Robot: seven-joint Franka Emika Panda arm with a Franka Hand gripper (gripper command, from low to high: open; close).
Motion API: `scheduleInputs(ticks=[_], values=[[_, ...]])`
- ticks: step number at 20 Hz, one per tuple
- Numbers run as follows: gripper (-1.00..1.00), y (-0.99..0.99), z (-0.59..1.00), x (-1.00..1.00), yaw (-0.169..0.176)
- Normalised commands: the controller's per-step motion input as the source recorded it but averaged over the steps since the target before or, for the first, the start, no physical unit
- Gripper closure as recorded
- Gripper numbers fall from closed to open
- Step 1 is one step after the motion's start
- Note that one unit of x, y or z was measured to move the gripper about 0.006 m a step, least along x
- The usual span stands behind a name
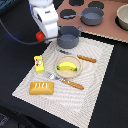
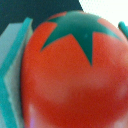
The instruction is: Interact with the objects in diverse but meaningful ways.
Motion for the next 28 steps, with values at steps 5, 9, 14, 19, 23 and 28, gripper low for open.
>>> scheduleInputs(ticks=[5, 9, 14, 19, 23, 28], values=[[1.00, 0.35, 0.42, 0.74, -0.028], [1.00, 0.31, 0.30, 0.81, -0.042], [1.00, 0.30, 0.30, 0.78, -0.047], [1.00, 0.25, 0.25, 0.76, -0.048], [1.00, 0.23, 0.17, 0.72, -0.048], [1.00, 0.25, 0.10, 0.64, -0.057]])
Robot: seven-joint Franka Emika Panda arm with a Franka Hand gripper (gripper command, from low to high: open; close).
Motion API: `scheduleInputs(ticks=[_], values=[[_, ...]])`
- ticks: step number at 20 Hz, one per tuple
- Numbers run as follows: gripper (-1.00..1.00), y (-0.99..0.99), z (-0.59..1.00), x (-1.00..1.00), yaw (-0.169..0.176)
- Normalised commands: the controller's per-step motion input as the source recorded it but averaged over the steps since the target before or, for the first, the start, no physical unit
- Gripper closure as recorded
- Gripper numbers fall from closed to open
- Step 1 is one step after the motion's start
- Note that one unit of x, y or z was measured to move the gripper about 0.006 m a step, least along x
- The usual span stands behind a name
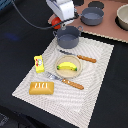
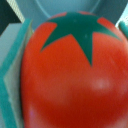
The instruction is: Interact with the objects in diverse but meaningful ways.
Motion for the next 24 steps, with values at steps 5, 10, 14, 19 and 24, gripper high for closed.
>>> scheduleInputs(ticks=[5, 10, 14, 19, 24], values=[[1.00, 0.28, 0.07, 0.65, -0.071], [1.00, 0.30, 0.01, 0.64, -0.066], [1.00, 0.26, 0.00, 0.56, -0.062], [1.00, 0.19, 0.00, 0.43, -0.047], [-1.00, 0.17, 0.00, 0.37, -0.041]])
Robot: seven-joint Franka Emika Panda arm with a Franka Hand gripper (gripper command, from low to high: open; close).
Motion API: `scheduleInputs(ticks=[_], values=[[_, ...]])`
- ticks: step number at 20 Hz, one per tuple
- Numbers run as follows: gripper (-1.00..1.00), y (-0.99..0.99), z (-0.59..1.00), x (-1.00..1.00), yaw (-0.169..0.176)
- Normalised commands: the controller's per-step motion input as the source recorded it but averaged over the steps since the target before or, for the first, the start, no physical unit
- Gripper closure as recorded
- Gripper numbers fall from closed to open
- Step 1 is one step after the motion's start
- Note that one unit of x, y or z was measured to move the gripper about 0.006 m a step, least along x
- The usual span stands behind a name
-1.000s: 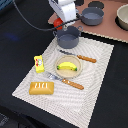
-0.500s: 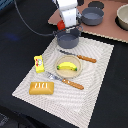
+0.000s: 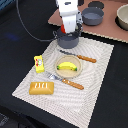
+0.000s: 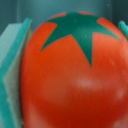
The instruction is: Interact with the objects in diverse but meaningful ways.
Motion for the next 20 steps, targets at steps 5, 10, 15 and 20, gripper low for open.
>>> scheduleInputs(ticks=[5, 10, 15, 20], values=[[-1.00, 0.16, 0.09, 0.32, -0.034], [-1.00, 0.30, 0.96, 0.09, -0.006], [-1.00, 0.23, 0.82, 0.00, 0.000], [-1.00, 0.10, 0.54, 0.14, -0.004]])
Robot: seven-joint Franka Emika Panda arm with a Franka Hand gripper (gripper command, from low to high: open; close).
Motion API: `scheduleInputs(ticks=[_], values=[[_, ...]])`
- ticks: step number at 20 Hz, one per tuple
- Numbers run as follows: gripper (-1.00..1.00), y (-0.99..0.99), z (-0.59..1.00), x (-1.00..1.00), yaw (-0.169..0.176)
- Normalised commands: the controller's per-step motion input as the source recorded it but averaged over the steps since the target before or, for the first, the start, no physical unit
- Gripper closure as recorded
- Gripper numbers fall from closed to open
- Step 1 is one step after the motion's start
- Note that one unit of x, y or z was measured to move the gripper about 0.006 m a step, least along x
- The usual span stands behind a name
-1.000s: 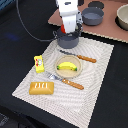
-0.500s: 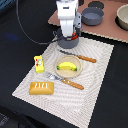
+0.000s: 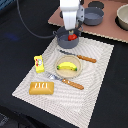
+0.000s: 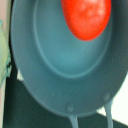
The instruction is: Interact with the objects in diverse but meaningful ways.
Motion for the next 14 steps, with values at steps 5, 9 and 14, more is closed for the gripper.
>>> scheduleInputs(ticks=[5, 9, 14], values=[[-1.00, -0.04, 0.22, 0.39, -0.015], [-1.00, -0.17, 0.12, 0.39, -0.014], [-1.00, -0.25, 0.05, 0.40, -0.021]])
